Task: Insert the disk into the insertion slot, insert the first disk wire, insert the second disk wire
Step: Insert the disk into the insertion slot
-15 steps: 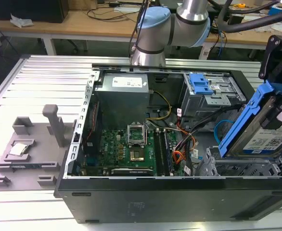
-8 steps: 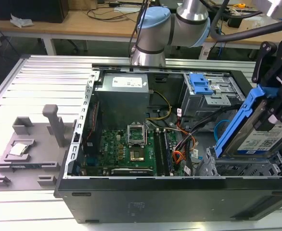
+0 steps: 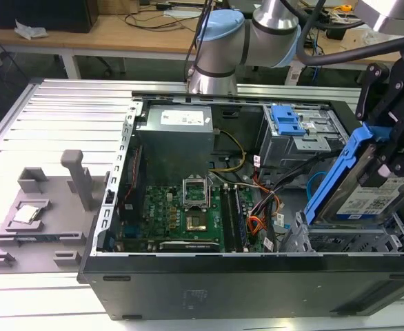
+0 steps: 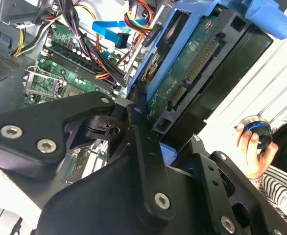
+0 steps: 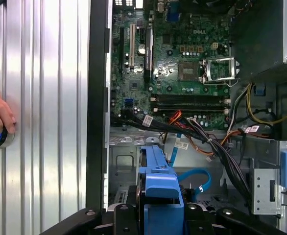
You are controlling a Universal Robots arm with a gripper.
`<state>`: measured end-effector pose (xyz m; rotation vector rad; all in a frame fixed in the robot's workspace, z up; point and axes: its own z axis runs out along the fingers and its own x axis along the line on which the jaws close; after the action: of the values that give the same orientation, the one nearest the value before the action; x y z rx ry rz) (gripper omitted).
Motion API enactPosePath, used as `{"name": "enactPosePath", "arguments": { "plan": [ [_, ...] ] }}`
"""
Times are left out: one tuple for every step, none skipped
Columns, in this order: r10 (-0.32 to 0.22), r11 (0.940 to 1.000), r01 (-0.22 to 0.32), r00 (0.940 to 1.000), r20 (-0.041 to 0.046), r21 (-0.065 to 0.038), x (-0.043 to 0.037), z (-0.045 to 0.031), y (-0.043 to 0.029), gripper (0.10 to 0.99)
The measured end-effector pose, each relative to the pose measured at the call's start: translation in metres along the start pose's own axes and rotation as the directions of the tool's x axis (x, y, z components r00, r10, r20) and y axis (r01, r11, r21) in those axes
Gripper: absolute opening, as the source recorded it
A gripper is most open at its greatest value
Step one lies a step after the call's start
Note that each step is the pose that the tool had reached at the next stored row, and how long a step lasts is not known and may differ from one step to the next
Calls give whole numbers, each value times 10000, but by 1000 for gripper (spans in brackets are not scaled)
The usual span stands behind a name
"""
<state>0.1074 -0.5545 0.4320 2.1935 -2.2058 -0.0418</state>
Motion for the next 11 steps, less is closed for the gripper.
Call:
{"name": "enactPosePath", "arguments": {
  "plan": [
    [-4, 10000, 4, 10000, 1, 0, -1, 15, 0, 365],
    [-5, 10000, 5, 10000, 0, 1, -1, 26, -1, 365],
    [-6, 10000, 6, 10000, -1, 0, -1, 50, -1, 365],
    [-7, 10000, 7, 10000, 0, 0, -1, 78, -2, 365],
    [-7, 10000, 7, 10000, 0, 0, -1, 99, -2, 365],
    [-7, 10000, 7, 10000, 0, 0, -2, 130, -2, 365],
    [-7, 10000, 7, 10000, -1, 0, -2, 161, -4, 365],
    [-7, 10000, 7, 10000, -1, 0, -2, 178, -4, 365],
    [-7, 10000, 7, 10000, -1, 0, -2, 185, -4, 365],
    [-7, 10000, 7, 10000, -1, 0, -1, 198, -5, 365],
    [-7, 10000, 7, 10000, -1, 0, -2, 230, -6, 365]
  ]
}}
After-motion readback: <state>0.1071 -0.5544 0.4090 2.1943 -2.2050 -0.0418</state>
